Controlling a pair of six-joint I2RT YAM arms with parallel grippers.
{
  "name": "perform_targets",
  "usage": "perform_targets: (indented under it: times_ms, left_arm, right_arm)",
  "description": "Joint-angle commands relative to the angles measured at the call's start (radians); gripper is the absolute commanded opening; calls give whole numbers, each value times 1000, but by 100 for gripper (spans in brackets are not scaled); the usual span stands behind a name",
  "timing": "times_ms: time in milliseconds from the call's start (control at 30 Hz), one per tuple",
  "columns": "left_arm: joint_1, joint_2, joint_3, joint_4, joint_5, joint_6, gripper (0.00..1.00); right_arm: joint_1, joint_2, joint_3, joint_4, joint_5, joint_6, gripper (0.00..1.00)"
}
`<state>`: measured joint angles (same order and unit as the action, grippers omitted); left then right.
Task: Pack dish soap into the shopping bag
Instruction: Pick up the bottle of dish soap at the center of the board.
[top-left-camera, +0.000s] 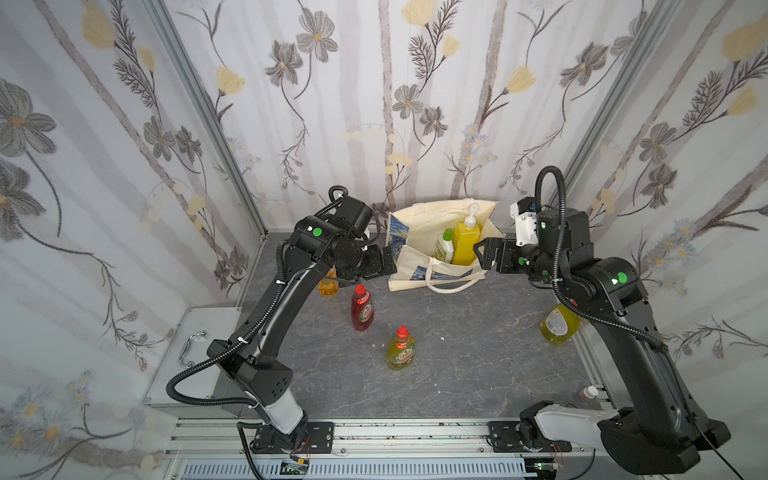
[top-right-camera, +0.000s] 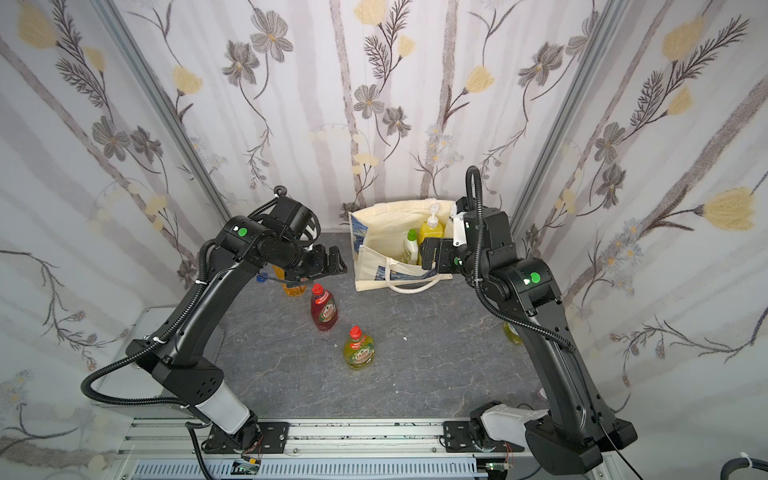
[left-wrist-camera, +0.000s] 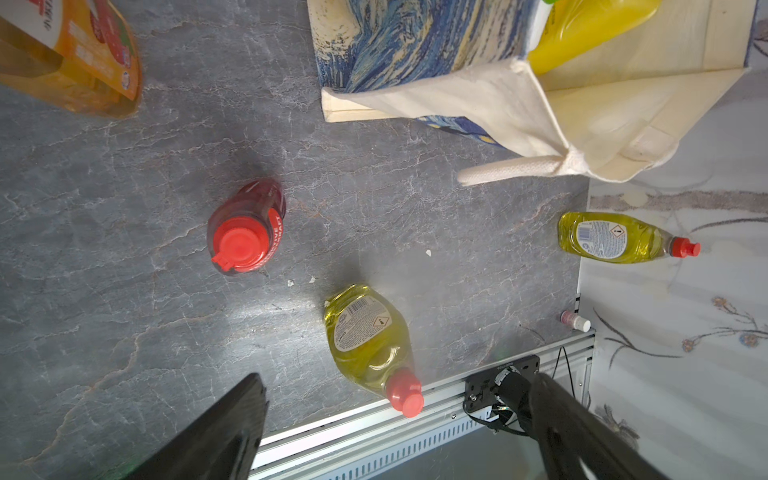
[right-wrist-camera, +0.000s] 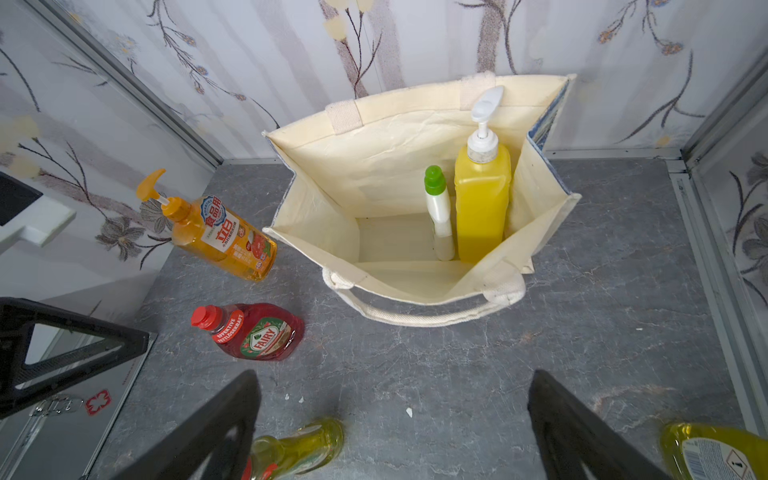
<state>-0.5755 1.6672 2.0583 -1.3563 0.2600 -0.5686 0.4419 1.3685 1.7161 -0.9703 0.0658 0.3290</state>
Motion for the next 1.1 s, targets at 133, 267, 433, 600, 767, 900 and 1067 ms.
perform_targets:
  times_ms: [133, 267, 433, 600, 767, 900, 1067]
  left_arm:
    - [-115, -6, 14, -10, 22, 119, 100]
    - [-185, -12, 10, -56, -28, 151, 100]
    - [-252, -6, -11, -116, -56, 194, 99]
    - [-327, 17, -41, -157, -94, 231, 98]
    - [-401, 36, -137, -136, -184, 234, 98]
    - [-406, 21, -239, -45, -212, 204, 98]
    - [-406, 37, -287, 11, -211, 205, 98]
  right_arm:
    - [-23, -172, -127, 11, -71, 76, 100]
    - [-24, -233, -131, -26, -83, 91, 100]
    - [-33, -269, -159, -53, -123, 91, 100]
    - [-49, -298, -198, -48, -167, 99, 100]
    - [-71, -314, -214, -53, -189, 95, 100]
    - [-85, -321, -212, -66, -206, 88, 100]
    - [-91, -329, -221, -82, -224, 85, 100]
